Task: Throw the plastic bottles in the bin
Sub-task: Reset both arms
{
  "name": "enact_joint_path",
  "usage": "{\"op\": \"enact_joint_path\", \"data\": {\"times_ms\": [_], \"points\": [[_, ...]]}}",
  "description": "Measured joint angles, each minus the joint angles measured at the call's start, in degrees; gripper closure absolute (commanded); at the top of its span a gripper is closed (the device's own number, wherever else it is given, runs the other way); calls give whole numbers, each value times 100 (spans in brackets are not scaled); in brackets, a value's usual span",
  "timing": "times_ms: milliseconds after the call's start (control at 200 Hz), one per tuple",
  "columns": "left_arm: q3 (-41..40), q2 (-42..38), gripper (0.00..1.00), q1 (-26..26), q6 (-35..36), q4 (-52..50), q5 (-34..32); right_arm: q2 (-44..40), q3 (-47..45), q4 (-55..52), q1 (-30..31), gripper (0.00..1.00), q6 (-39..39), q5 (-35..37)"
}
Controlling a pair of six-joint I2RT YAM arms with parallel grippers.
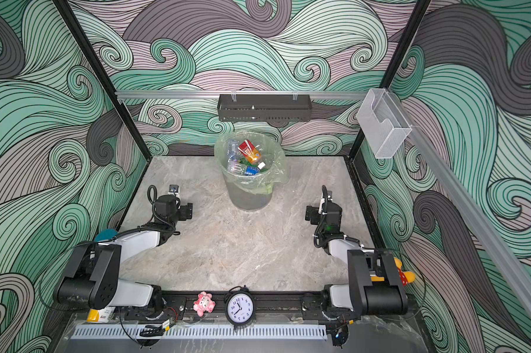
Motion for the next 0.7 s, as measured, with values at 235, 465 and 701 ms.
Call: {"op": "enact_joint_path", "data": {"times_ms": [235,465,701], "points": [[-61,328,2,181,90,531,173,901,-155,1283,0,1,-120,-120],[-190,649,1,859,-205,1327,713,918,-96,1480,0,1,-122,-151],[-243,737,1,960,-365,1360,1027,914,-96,1478,0,1,-122,-166]]}}
